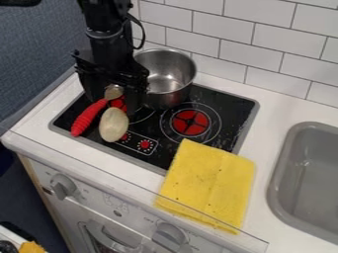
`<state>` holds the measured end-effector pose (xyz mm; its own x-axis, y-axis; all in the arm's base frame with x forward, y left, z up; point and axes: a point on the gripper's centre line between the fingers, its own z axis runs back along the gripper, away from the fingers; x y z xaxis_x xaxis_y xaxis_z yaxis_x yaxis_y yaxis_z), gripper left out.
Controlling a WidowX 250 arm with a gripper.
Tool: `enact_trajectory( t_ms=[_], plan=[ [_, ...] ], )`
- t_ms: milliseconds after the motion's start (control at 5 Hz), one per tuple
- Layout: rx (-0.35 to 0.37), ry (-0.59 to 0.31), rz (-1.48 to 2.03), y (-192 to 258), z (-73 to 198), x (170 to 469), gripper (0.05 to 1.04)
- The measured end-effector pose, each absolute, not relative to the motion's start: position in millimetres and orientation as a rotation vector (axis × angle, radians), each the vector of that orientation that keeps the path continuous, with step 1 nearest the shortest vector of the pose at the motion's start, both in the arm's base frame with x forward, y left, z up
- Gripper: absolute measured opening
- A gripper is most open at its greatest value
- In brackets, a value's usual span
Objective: Move the red object to the right side of the right burner
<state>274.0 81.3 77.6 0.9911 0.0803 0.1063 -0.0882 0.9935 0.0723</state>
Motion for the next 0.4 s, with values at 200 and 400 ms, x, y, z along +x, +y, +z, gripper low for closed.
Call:
enact_trajectory(
  t_ms=[200, 400],
  plan=[
    [0.071, -0.080, 0.083, 81, 71, 272, 1.002],
    [0.067, -0.074, 0.138, 98, 75, 268, 1.002]
  ],
)
